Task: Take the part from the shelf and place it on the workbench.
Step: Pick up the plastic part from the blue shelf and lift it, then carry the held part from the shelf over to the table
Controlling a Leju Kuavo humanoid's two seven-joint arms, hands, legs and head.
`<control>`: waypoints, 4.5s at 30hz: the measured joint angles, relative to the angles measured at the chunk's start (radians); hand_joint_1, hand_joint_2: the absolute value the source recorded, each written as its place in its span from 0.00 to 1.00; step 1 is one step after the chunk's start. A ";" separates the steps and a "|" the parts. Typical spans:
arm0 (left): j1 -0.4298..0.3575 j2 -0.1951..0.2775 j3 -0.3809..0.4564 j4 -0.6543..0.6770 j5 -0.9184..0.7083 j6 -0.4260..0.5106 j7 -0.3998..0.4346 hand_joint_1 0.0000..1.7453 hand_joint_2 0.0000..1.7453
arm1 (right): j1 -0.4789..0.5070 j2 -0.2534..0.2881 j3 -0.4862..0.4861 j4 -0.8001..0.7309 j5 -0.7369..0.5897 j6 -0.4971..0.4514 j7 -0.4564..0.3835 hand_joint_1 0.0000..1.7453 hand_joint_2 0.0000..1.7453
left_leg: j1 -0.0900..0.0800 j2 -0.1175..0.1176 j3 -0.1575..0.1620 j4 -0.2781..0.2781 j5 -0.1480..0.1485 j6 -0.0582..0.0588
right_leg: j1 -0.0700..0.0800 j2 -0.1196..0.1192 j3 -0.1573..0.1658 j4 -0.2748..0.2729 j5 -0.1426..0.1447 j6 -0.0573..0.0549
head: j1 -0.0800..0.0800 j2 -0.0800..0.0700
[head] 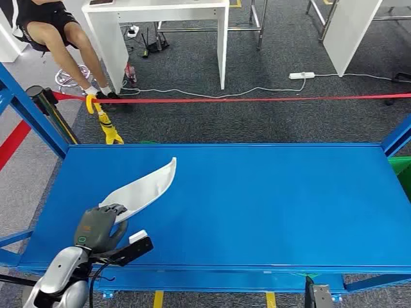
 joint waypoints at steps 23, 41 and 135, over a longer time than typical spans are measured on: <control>0.007 -0.007 -0.009 -0.009 0.011 0.042 -0.044 1.00 1.00 | 0.002 0.000 0.022 0.001 -0.031 -0.002 0.000 0.00 0.00 | -0.001 0.000 -0.001 0.003 -0.001 0.003 | -0.002 0.000 0.001 -0.002 0.001 0.002 | 0.000 0.000; 0.090 -0.023 -0.123 -0.133 -0.028 0.137 -0.080 1.00 1.00 | 0.031 -0.008 0.067 -0.041 -0.156 0.034 0.000 0.00 0.00 | 0.001 0.011 -0.022 0.002 0.020 0.039 | -0.003 -0.019 -0.012 0.113 -0.075 0.036 | 0.005 0.000; 0.036 -0.124 -0.166 -0.005 0.087 0.306 -0.149 1.00 1.00 | 0.112 0.071 -0.261 -0.267 -0.207 0.122 0.000 0.00 0.00 | -0.030 0.099 -0.010 0.009 -0.010 0.055 | 0.011 -0.070 0.039 0.044 -0.016 0.038 | 0.009 0.000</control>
